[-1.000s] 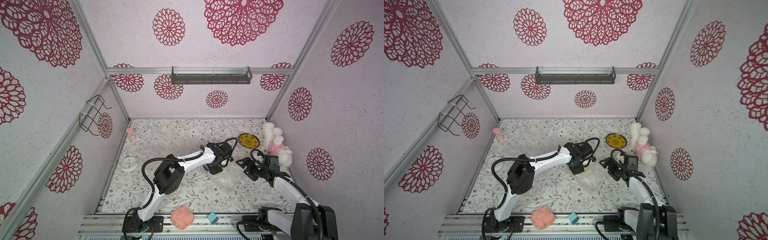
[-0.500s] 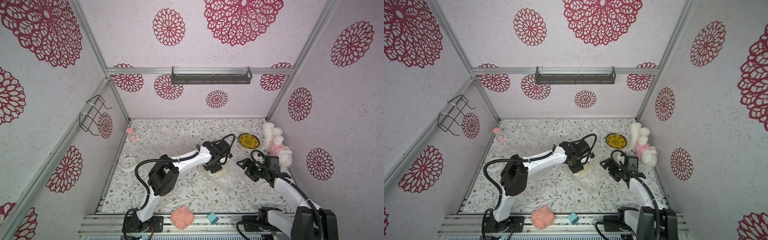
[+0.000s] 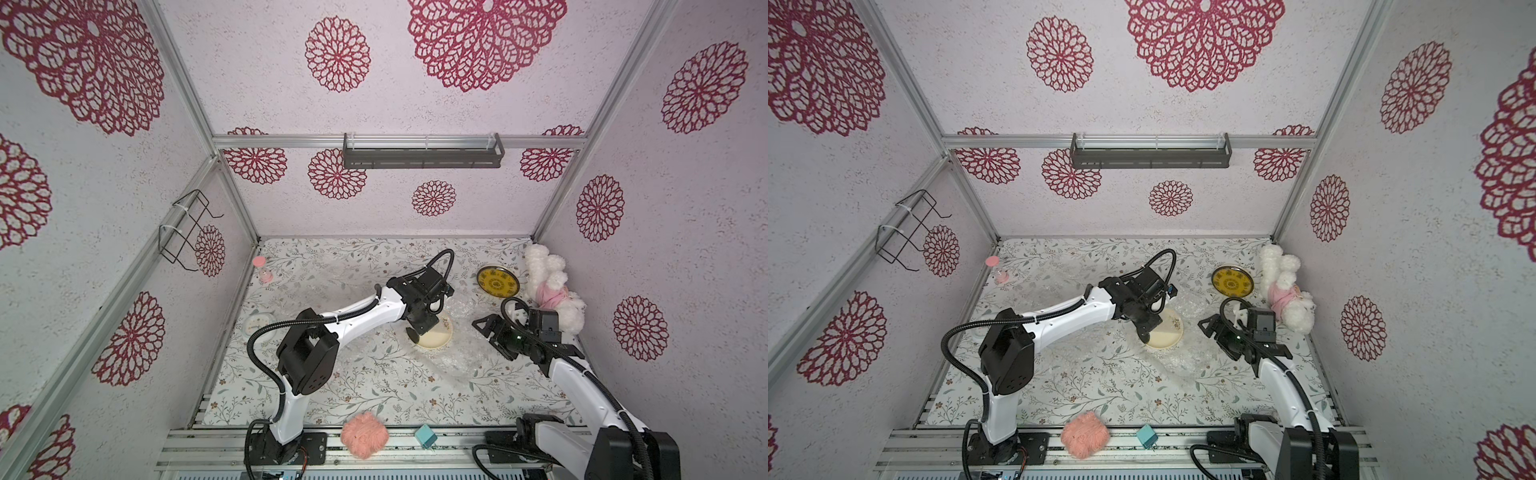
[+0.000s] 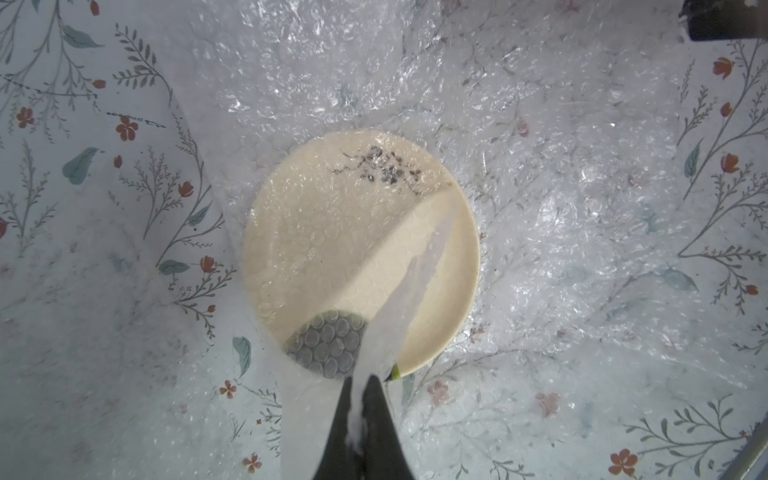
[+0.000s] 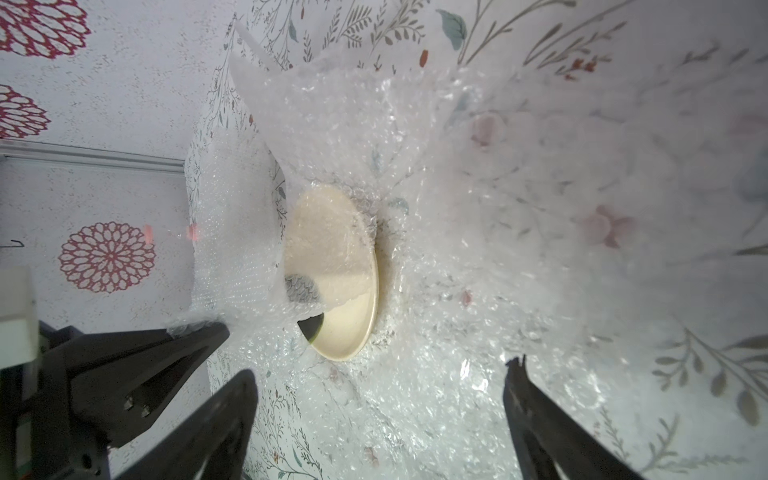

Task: Unpack dinner plates from bubble wrap
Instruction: Unwrap the bubble wrap at the center of the board.

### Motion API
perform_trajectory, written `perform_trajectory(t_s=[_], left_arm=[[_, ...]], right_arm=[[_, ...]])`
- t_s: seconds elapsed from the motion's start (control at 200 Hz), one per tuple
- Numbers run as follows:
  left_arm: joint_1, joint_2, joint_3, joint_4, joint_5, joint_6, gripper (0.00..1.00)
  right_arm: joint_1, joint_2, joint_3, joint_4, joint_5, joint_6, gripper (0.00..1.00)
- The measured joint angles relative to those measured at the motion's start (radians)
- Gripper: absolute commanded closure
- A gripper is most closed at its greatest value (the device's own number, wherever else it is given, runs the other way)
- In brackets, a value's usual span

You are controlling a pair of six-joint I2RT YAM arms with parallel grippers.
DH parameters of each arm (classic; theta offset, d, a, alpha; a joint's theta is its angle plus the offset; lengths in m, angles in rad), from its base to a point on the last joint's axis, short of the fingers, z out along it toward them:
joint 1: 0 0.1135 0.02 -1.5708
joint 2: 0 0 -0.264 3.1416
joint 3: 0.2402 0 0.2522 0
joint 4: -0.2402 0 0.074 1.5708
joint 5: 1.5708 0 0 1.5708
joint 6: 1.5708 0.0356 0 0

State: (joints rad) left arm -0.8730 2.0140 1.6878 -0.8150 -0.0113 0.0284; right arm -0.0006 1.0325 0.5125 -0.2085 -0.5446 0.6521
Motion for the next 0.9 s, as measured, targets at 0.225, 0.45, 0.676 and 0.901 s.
perform_trajectory(t_s=[0.225, 0.45, 0.676, 0.901], left_arm=[[0.005, -0.021, -0.054, 0.055, 0.004, -0.050, 1.00], [0.014, -0.091, -0.105, 0.110, 0.002, -0.105, 1.00], [0.039, -0.127, -0.135, 0.156, -0.011, -0.148, 1.00], [0.066, -0.173, -0.206, 0.205, -0.032, -0.196, 1.00]], right_arm=[[0.106, 0.047, 0.016, 0.049, 0.029, 0.027, 0.07], [0.153, 0.090, 0.016, 0.115, 0.064, 0.058, 0.07], [0.172, 0.158, 0.014, 0.160, 0.081, 0.074, 0.08], [0.172, 0.177, 0.014, 0.199, 0.089, 0.075, 0.08]])
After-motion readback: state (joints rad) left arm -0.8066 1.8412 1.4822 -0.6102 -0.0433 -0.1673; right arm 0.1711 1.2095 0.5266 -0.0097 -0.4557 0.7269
